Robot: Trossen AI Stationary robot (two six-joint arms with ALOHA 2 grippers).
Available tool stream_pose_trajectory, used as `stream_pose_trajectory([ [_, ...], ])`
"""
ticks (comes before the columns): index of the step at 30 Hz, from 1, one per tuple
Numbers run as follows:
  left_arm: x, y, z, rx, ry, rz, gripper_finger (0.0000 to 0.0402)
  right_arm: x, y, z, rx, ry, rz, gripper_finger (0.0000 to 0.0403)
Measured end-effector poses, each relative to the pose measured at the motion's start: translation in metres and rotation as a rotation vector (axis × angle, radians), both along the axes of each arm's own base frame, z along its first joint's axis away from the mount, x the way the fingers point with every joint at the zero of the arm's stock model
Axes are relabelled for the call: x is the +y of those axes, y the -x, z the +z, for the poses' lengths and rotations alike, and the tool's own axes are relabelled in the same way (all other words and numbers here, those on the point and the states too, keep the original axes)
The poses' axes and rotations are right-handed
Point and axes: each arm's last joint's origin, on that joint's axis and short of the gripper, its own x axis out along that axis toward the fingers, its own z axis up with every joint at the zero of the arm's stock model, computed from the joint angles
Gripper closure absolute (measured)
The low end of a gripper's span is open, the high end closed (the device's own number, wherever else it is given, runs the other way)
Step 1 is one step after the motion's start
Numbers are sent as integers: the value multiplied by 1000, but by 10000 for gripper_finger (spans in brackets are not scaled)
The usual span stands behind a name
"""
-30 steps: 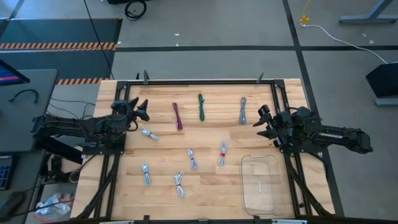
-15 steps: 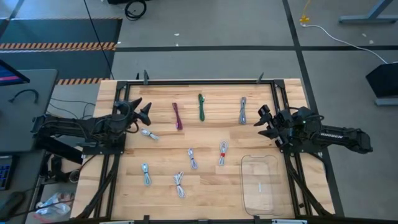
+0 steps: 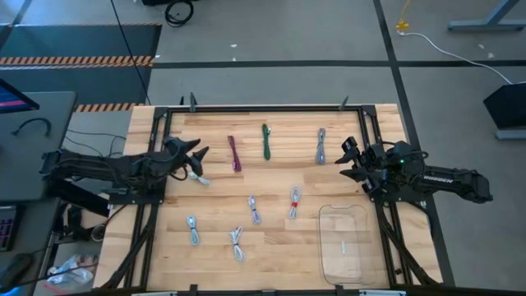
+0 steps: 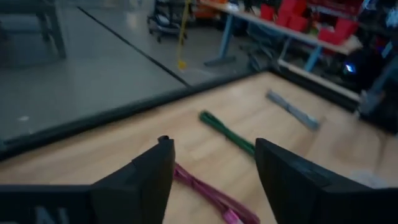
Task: Pick and place USB-C Cables
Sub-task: Put the pink charger cable into the transparent bin
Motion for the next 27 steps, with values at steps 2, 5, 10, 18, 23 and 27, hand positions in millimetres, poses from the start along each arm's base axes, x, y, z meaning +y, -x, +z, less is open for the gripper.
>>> stream_pose_trajectory([
  [2,-1,-6,-5,22,16,-6,203,0,0,0,-1,-2,-6,235],
  [5,-1,-16,-9,27,18,-6,210,-1,0,0,-4,-9,-24,235],
  [10,-2,-38,-3,123,-52,-31,190,-1,0,3,-10,-27,-42,235],
  [18,12,-79,22,415,-82,-29,144,-1,2,28,-24,-44,-54,235],
  [23,26,-98,18,716,-63,-101,139,-2,3,50,45,-33,-121,224],
  [27,36,-118,14,851,-100,-234,139,-1,8,74,67,-7,-152,203],
])
